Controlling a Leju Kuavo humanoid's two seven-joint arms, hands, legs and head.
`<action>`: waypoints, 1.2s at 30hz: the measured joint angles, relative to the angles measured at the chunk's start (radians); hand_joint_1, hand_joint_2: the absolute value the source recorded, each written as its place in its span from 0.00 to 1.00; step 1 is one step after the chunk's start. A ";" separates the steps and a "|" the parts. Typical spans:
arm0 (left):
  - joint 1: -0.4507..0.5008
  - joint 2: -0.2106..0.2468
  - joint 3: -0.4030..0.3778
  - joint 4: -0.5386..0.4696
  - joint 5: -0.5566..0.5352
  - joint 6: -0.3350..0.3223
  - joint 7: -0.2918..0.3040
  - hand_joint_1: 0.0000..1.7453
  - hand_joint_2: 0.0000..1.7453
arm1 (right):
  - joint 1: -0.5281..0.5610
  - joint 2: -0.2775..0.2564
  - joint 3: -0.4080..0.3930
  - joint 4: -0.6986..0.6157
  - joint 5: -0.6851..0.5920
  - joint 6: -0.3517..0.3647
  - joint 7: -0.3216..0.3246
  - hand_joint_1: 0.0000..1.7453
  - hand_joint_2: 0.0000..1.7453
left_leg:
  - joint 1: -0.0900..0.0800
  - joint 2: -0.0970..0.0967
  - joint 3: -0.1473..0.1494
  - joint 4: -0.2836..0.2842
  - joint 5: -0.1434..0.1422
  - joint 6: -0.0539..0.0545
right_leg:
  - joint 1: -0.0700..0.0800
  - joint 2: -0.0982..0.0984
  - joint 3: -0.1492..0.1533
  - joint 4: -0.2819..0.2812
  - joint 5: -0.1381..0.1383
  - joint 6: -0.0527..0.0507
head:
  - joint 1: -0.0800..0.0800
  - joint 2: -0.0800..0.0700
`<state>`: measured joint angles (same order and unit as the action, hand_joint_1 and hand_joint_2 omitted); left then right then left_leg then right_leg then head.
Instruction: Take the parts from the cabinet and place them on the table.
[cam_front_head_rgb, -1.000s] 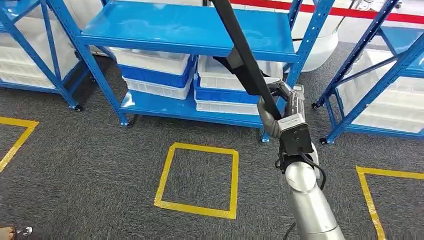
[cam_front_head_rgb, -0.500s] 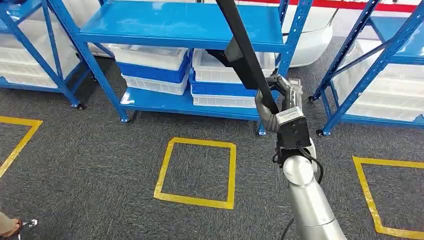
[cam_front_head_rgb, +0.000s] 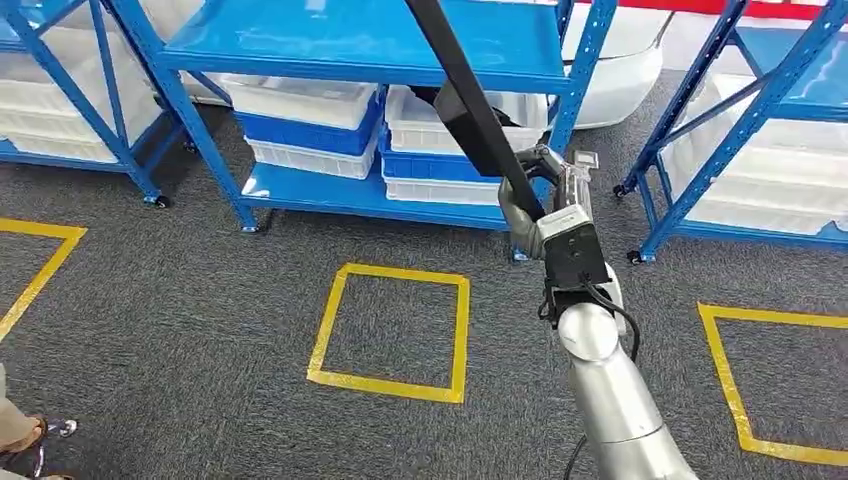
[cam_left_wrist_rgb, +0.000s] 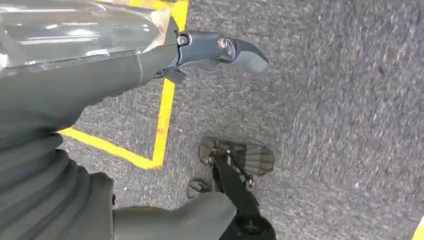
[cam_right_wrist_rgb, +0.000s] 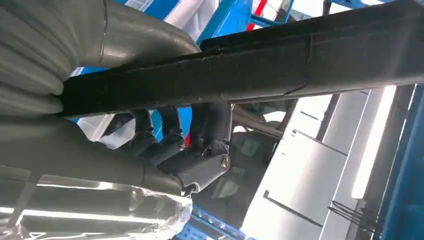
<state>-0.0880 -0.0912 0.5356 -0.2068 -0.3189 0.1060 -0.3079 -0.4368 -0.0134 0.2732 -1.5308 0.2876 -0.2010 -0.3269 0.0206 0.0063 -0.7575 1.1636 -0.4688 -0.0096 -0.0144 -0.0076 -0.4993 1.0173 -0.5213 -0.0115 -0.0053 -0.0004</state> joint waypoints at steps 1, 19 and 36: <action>0.002 0.001 0.008 0.000 0.004 0.000 -0.006 0.00 1.00 | -0.010 0.000 0.003 0.011 -0.003 0.001 0.000 1.00 1.00 | 0.000 -0.001 -0.028 0.118 -0.038 -0.002 | 0.011 0.000 -0.022 0.007 0.012 -0.004 | 0.000 0.000; 0.019 0.003 0.035 0.001 -0.018 0.011 0.012 0.00 1.00 | 0.015 -0.002 0.019 0.023 0.040 -0.070 0.005 1.00 1.00 | -0.023 -0.039 0.088 -0.134 0.085 0.072 | 0.002 0.004 -0.151 0.219 -0.059 0.056 | 0.007 0.000; 0.020 0.002 0.035 0.001 -0.033 0.018 0.027 0.00 1.00 | 0.073 -0.013 0.015 -0.023 0.046 -0.086 0.007 1.00 1.00 | -0.001 0.020 0.096 -0.059 0.040 0.000 | -0.002 -0.056 -0.040 -0.001 0.031 0.007 | -0.006 0.000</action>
<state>-0.0680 -0.0893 0.5707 -0.2056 -0.3517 0.1240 -0.2811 -0.3633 -0.0259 0.2880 -1.5534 0.3338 -0.2873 -0.3197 0.0197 0.0264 -0.6618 1.1043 -0.4285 -0.0095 -0.0165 -0.0638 -0.5389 1.0163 -0.4898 -0.0041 -0.0118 -0.0004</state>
